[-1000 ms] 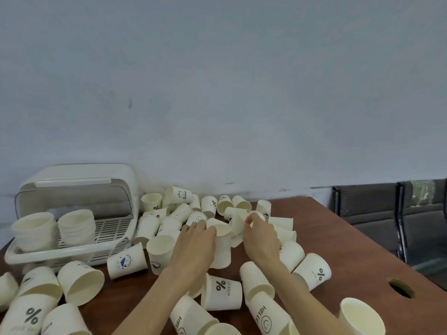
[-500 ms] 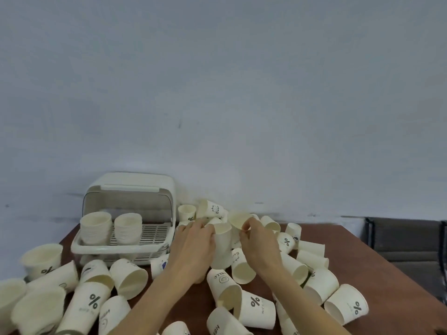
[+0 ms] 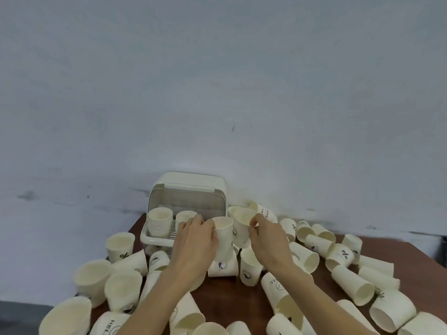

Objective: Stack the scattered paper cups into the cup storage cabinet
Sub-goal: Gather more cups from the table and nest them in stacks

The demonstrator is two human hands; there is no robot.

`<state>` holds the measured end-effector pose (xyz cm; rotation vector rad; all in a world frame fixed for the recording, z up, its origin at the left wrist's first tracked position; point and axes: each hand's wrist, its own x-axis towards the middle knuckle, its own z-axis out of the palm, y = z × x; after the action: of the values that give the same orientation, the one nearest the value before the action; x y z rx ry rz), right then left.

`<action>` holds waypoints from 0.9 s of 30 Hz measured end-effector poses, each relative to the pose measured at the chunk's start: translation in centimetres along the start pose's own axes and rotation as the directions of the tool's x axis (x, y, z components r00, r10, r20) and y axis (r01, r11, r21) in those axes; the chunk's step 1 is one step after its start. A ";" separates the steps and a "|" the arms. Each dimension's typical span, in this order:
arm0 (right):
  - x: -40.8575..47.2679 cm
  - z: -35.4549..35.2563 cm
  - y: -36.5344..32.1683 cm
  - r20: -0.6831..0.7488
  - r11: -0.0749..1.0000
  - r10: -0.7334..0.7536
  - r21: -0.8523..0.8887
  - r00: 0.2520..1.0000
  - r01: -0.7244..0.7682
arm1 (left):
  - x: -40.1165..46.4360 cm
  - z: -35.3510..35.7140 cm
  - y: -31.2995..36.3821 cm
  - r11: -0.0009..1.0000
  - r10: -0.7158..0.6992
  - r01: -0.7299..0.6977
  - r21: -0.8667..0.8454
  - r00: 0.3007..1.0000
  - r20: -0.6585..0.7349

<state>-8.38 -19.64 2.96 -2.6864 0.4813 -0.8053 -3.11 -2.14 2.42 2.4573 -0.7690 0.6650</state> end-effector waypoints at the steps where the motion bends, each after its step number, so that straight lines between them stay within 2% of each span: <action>1: 0.2 0.5 -0.5 0.005 1.000 -0.019 0.006 1.000 0.019 | 0.0 -0.1 -0.7 1.000 -0.018 0.018 0.016 1.000 -0.010; 6: 1.1 2.7 -3.2 0.032 0.996 -0.044 0.081 0.999 0.042 | 0.2 -0.7 -3.6 0.992 -0.091 0.098 0.075 0.992 -0.084; 16: 4.8 6.4 -8.2 -0.017 0.984 -0.123 0.126 0.992 0.124 | 4.0 -1.2 -10.4 0.933 -0.191 0.264 0.245 0.939 -0.285; 21: 6.2 8.2 -9.3 -0.003 0.977 -0.181 0.117 0.984 0.180 | 5.9 -0.2 -12.9 0.896 -0.218 0.307 0.322 0.934 -0.283; 27: 7.1 10.4 -9.7 0.087 0.970 -0.244 0.035 0.966 0.242 | 6.4 1.6 -14.8 0.854 -0.192 0.243 0.461 0.969 -0.155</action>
<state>5.42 -11.78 1.62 -2.7796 0.1196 -0.7419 11.22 5.24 0.48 2.8623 -0.2935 0.9799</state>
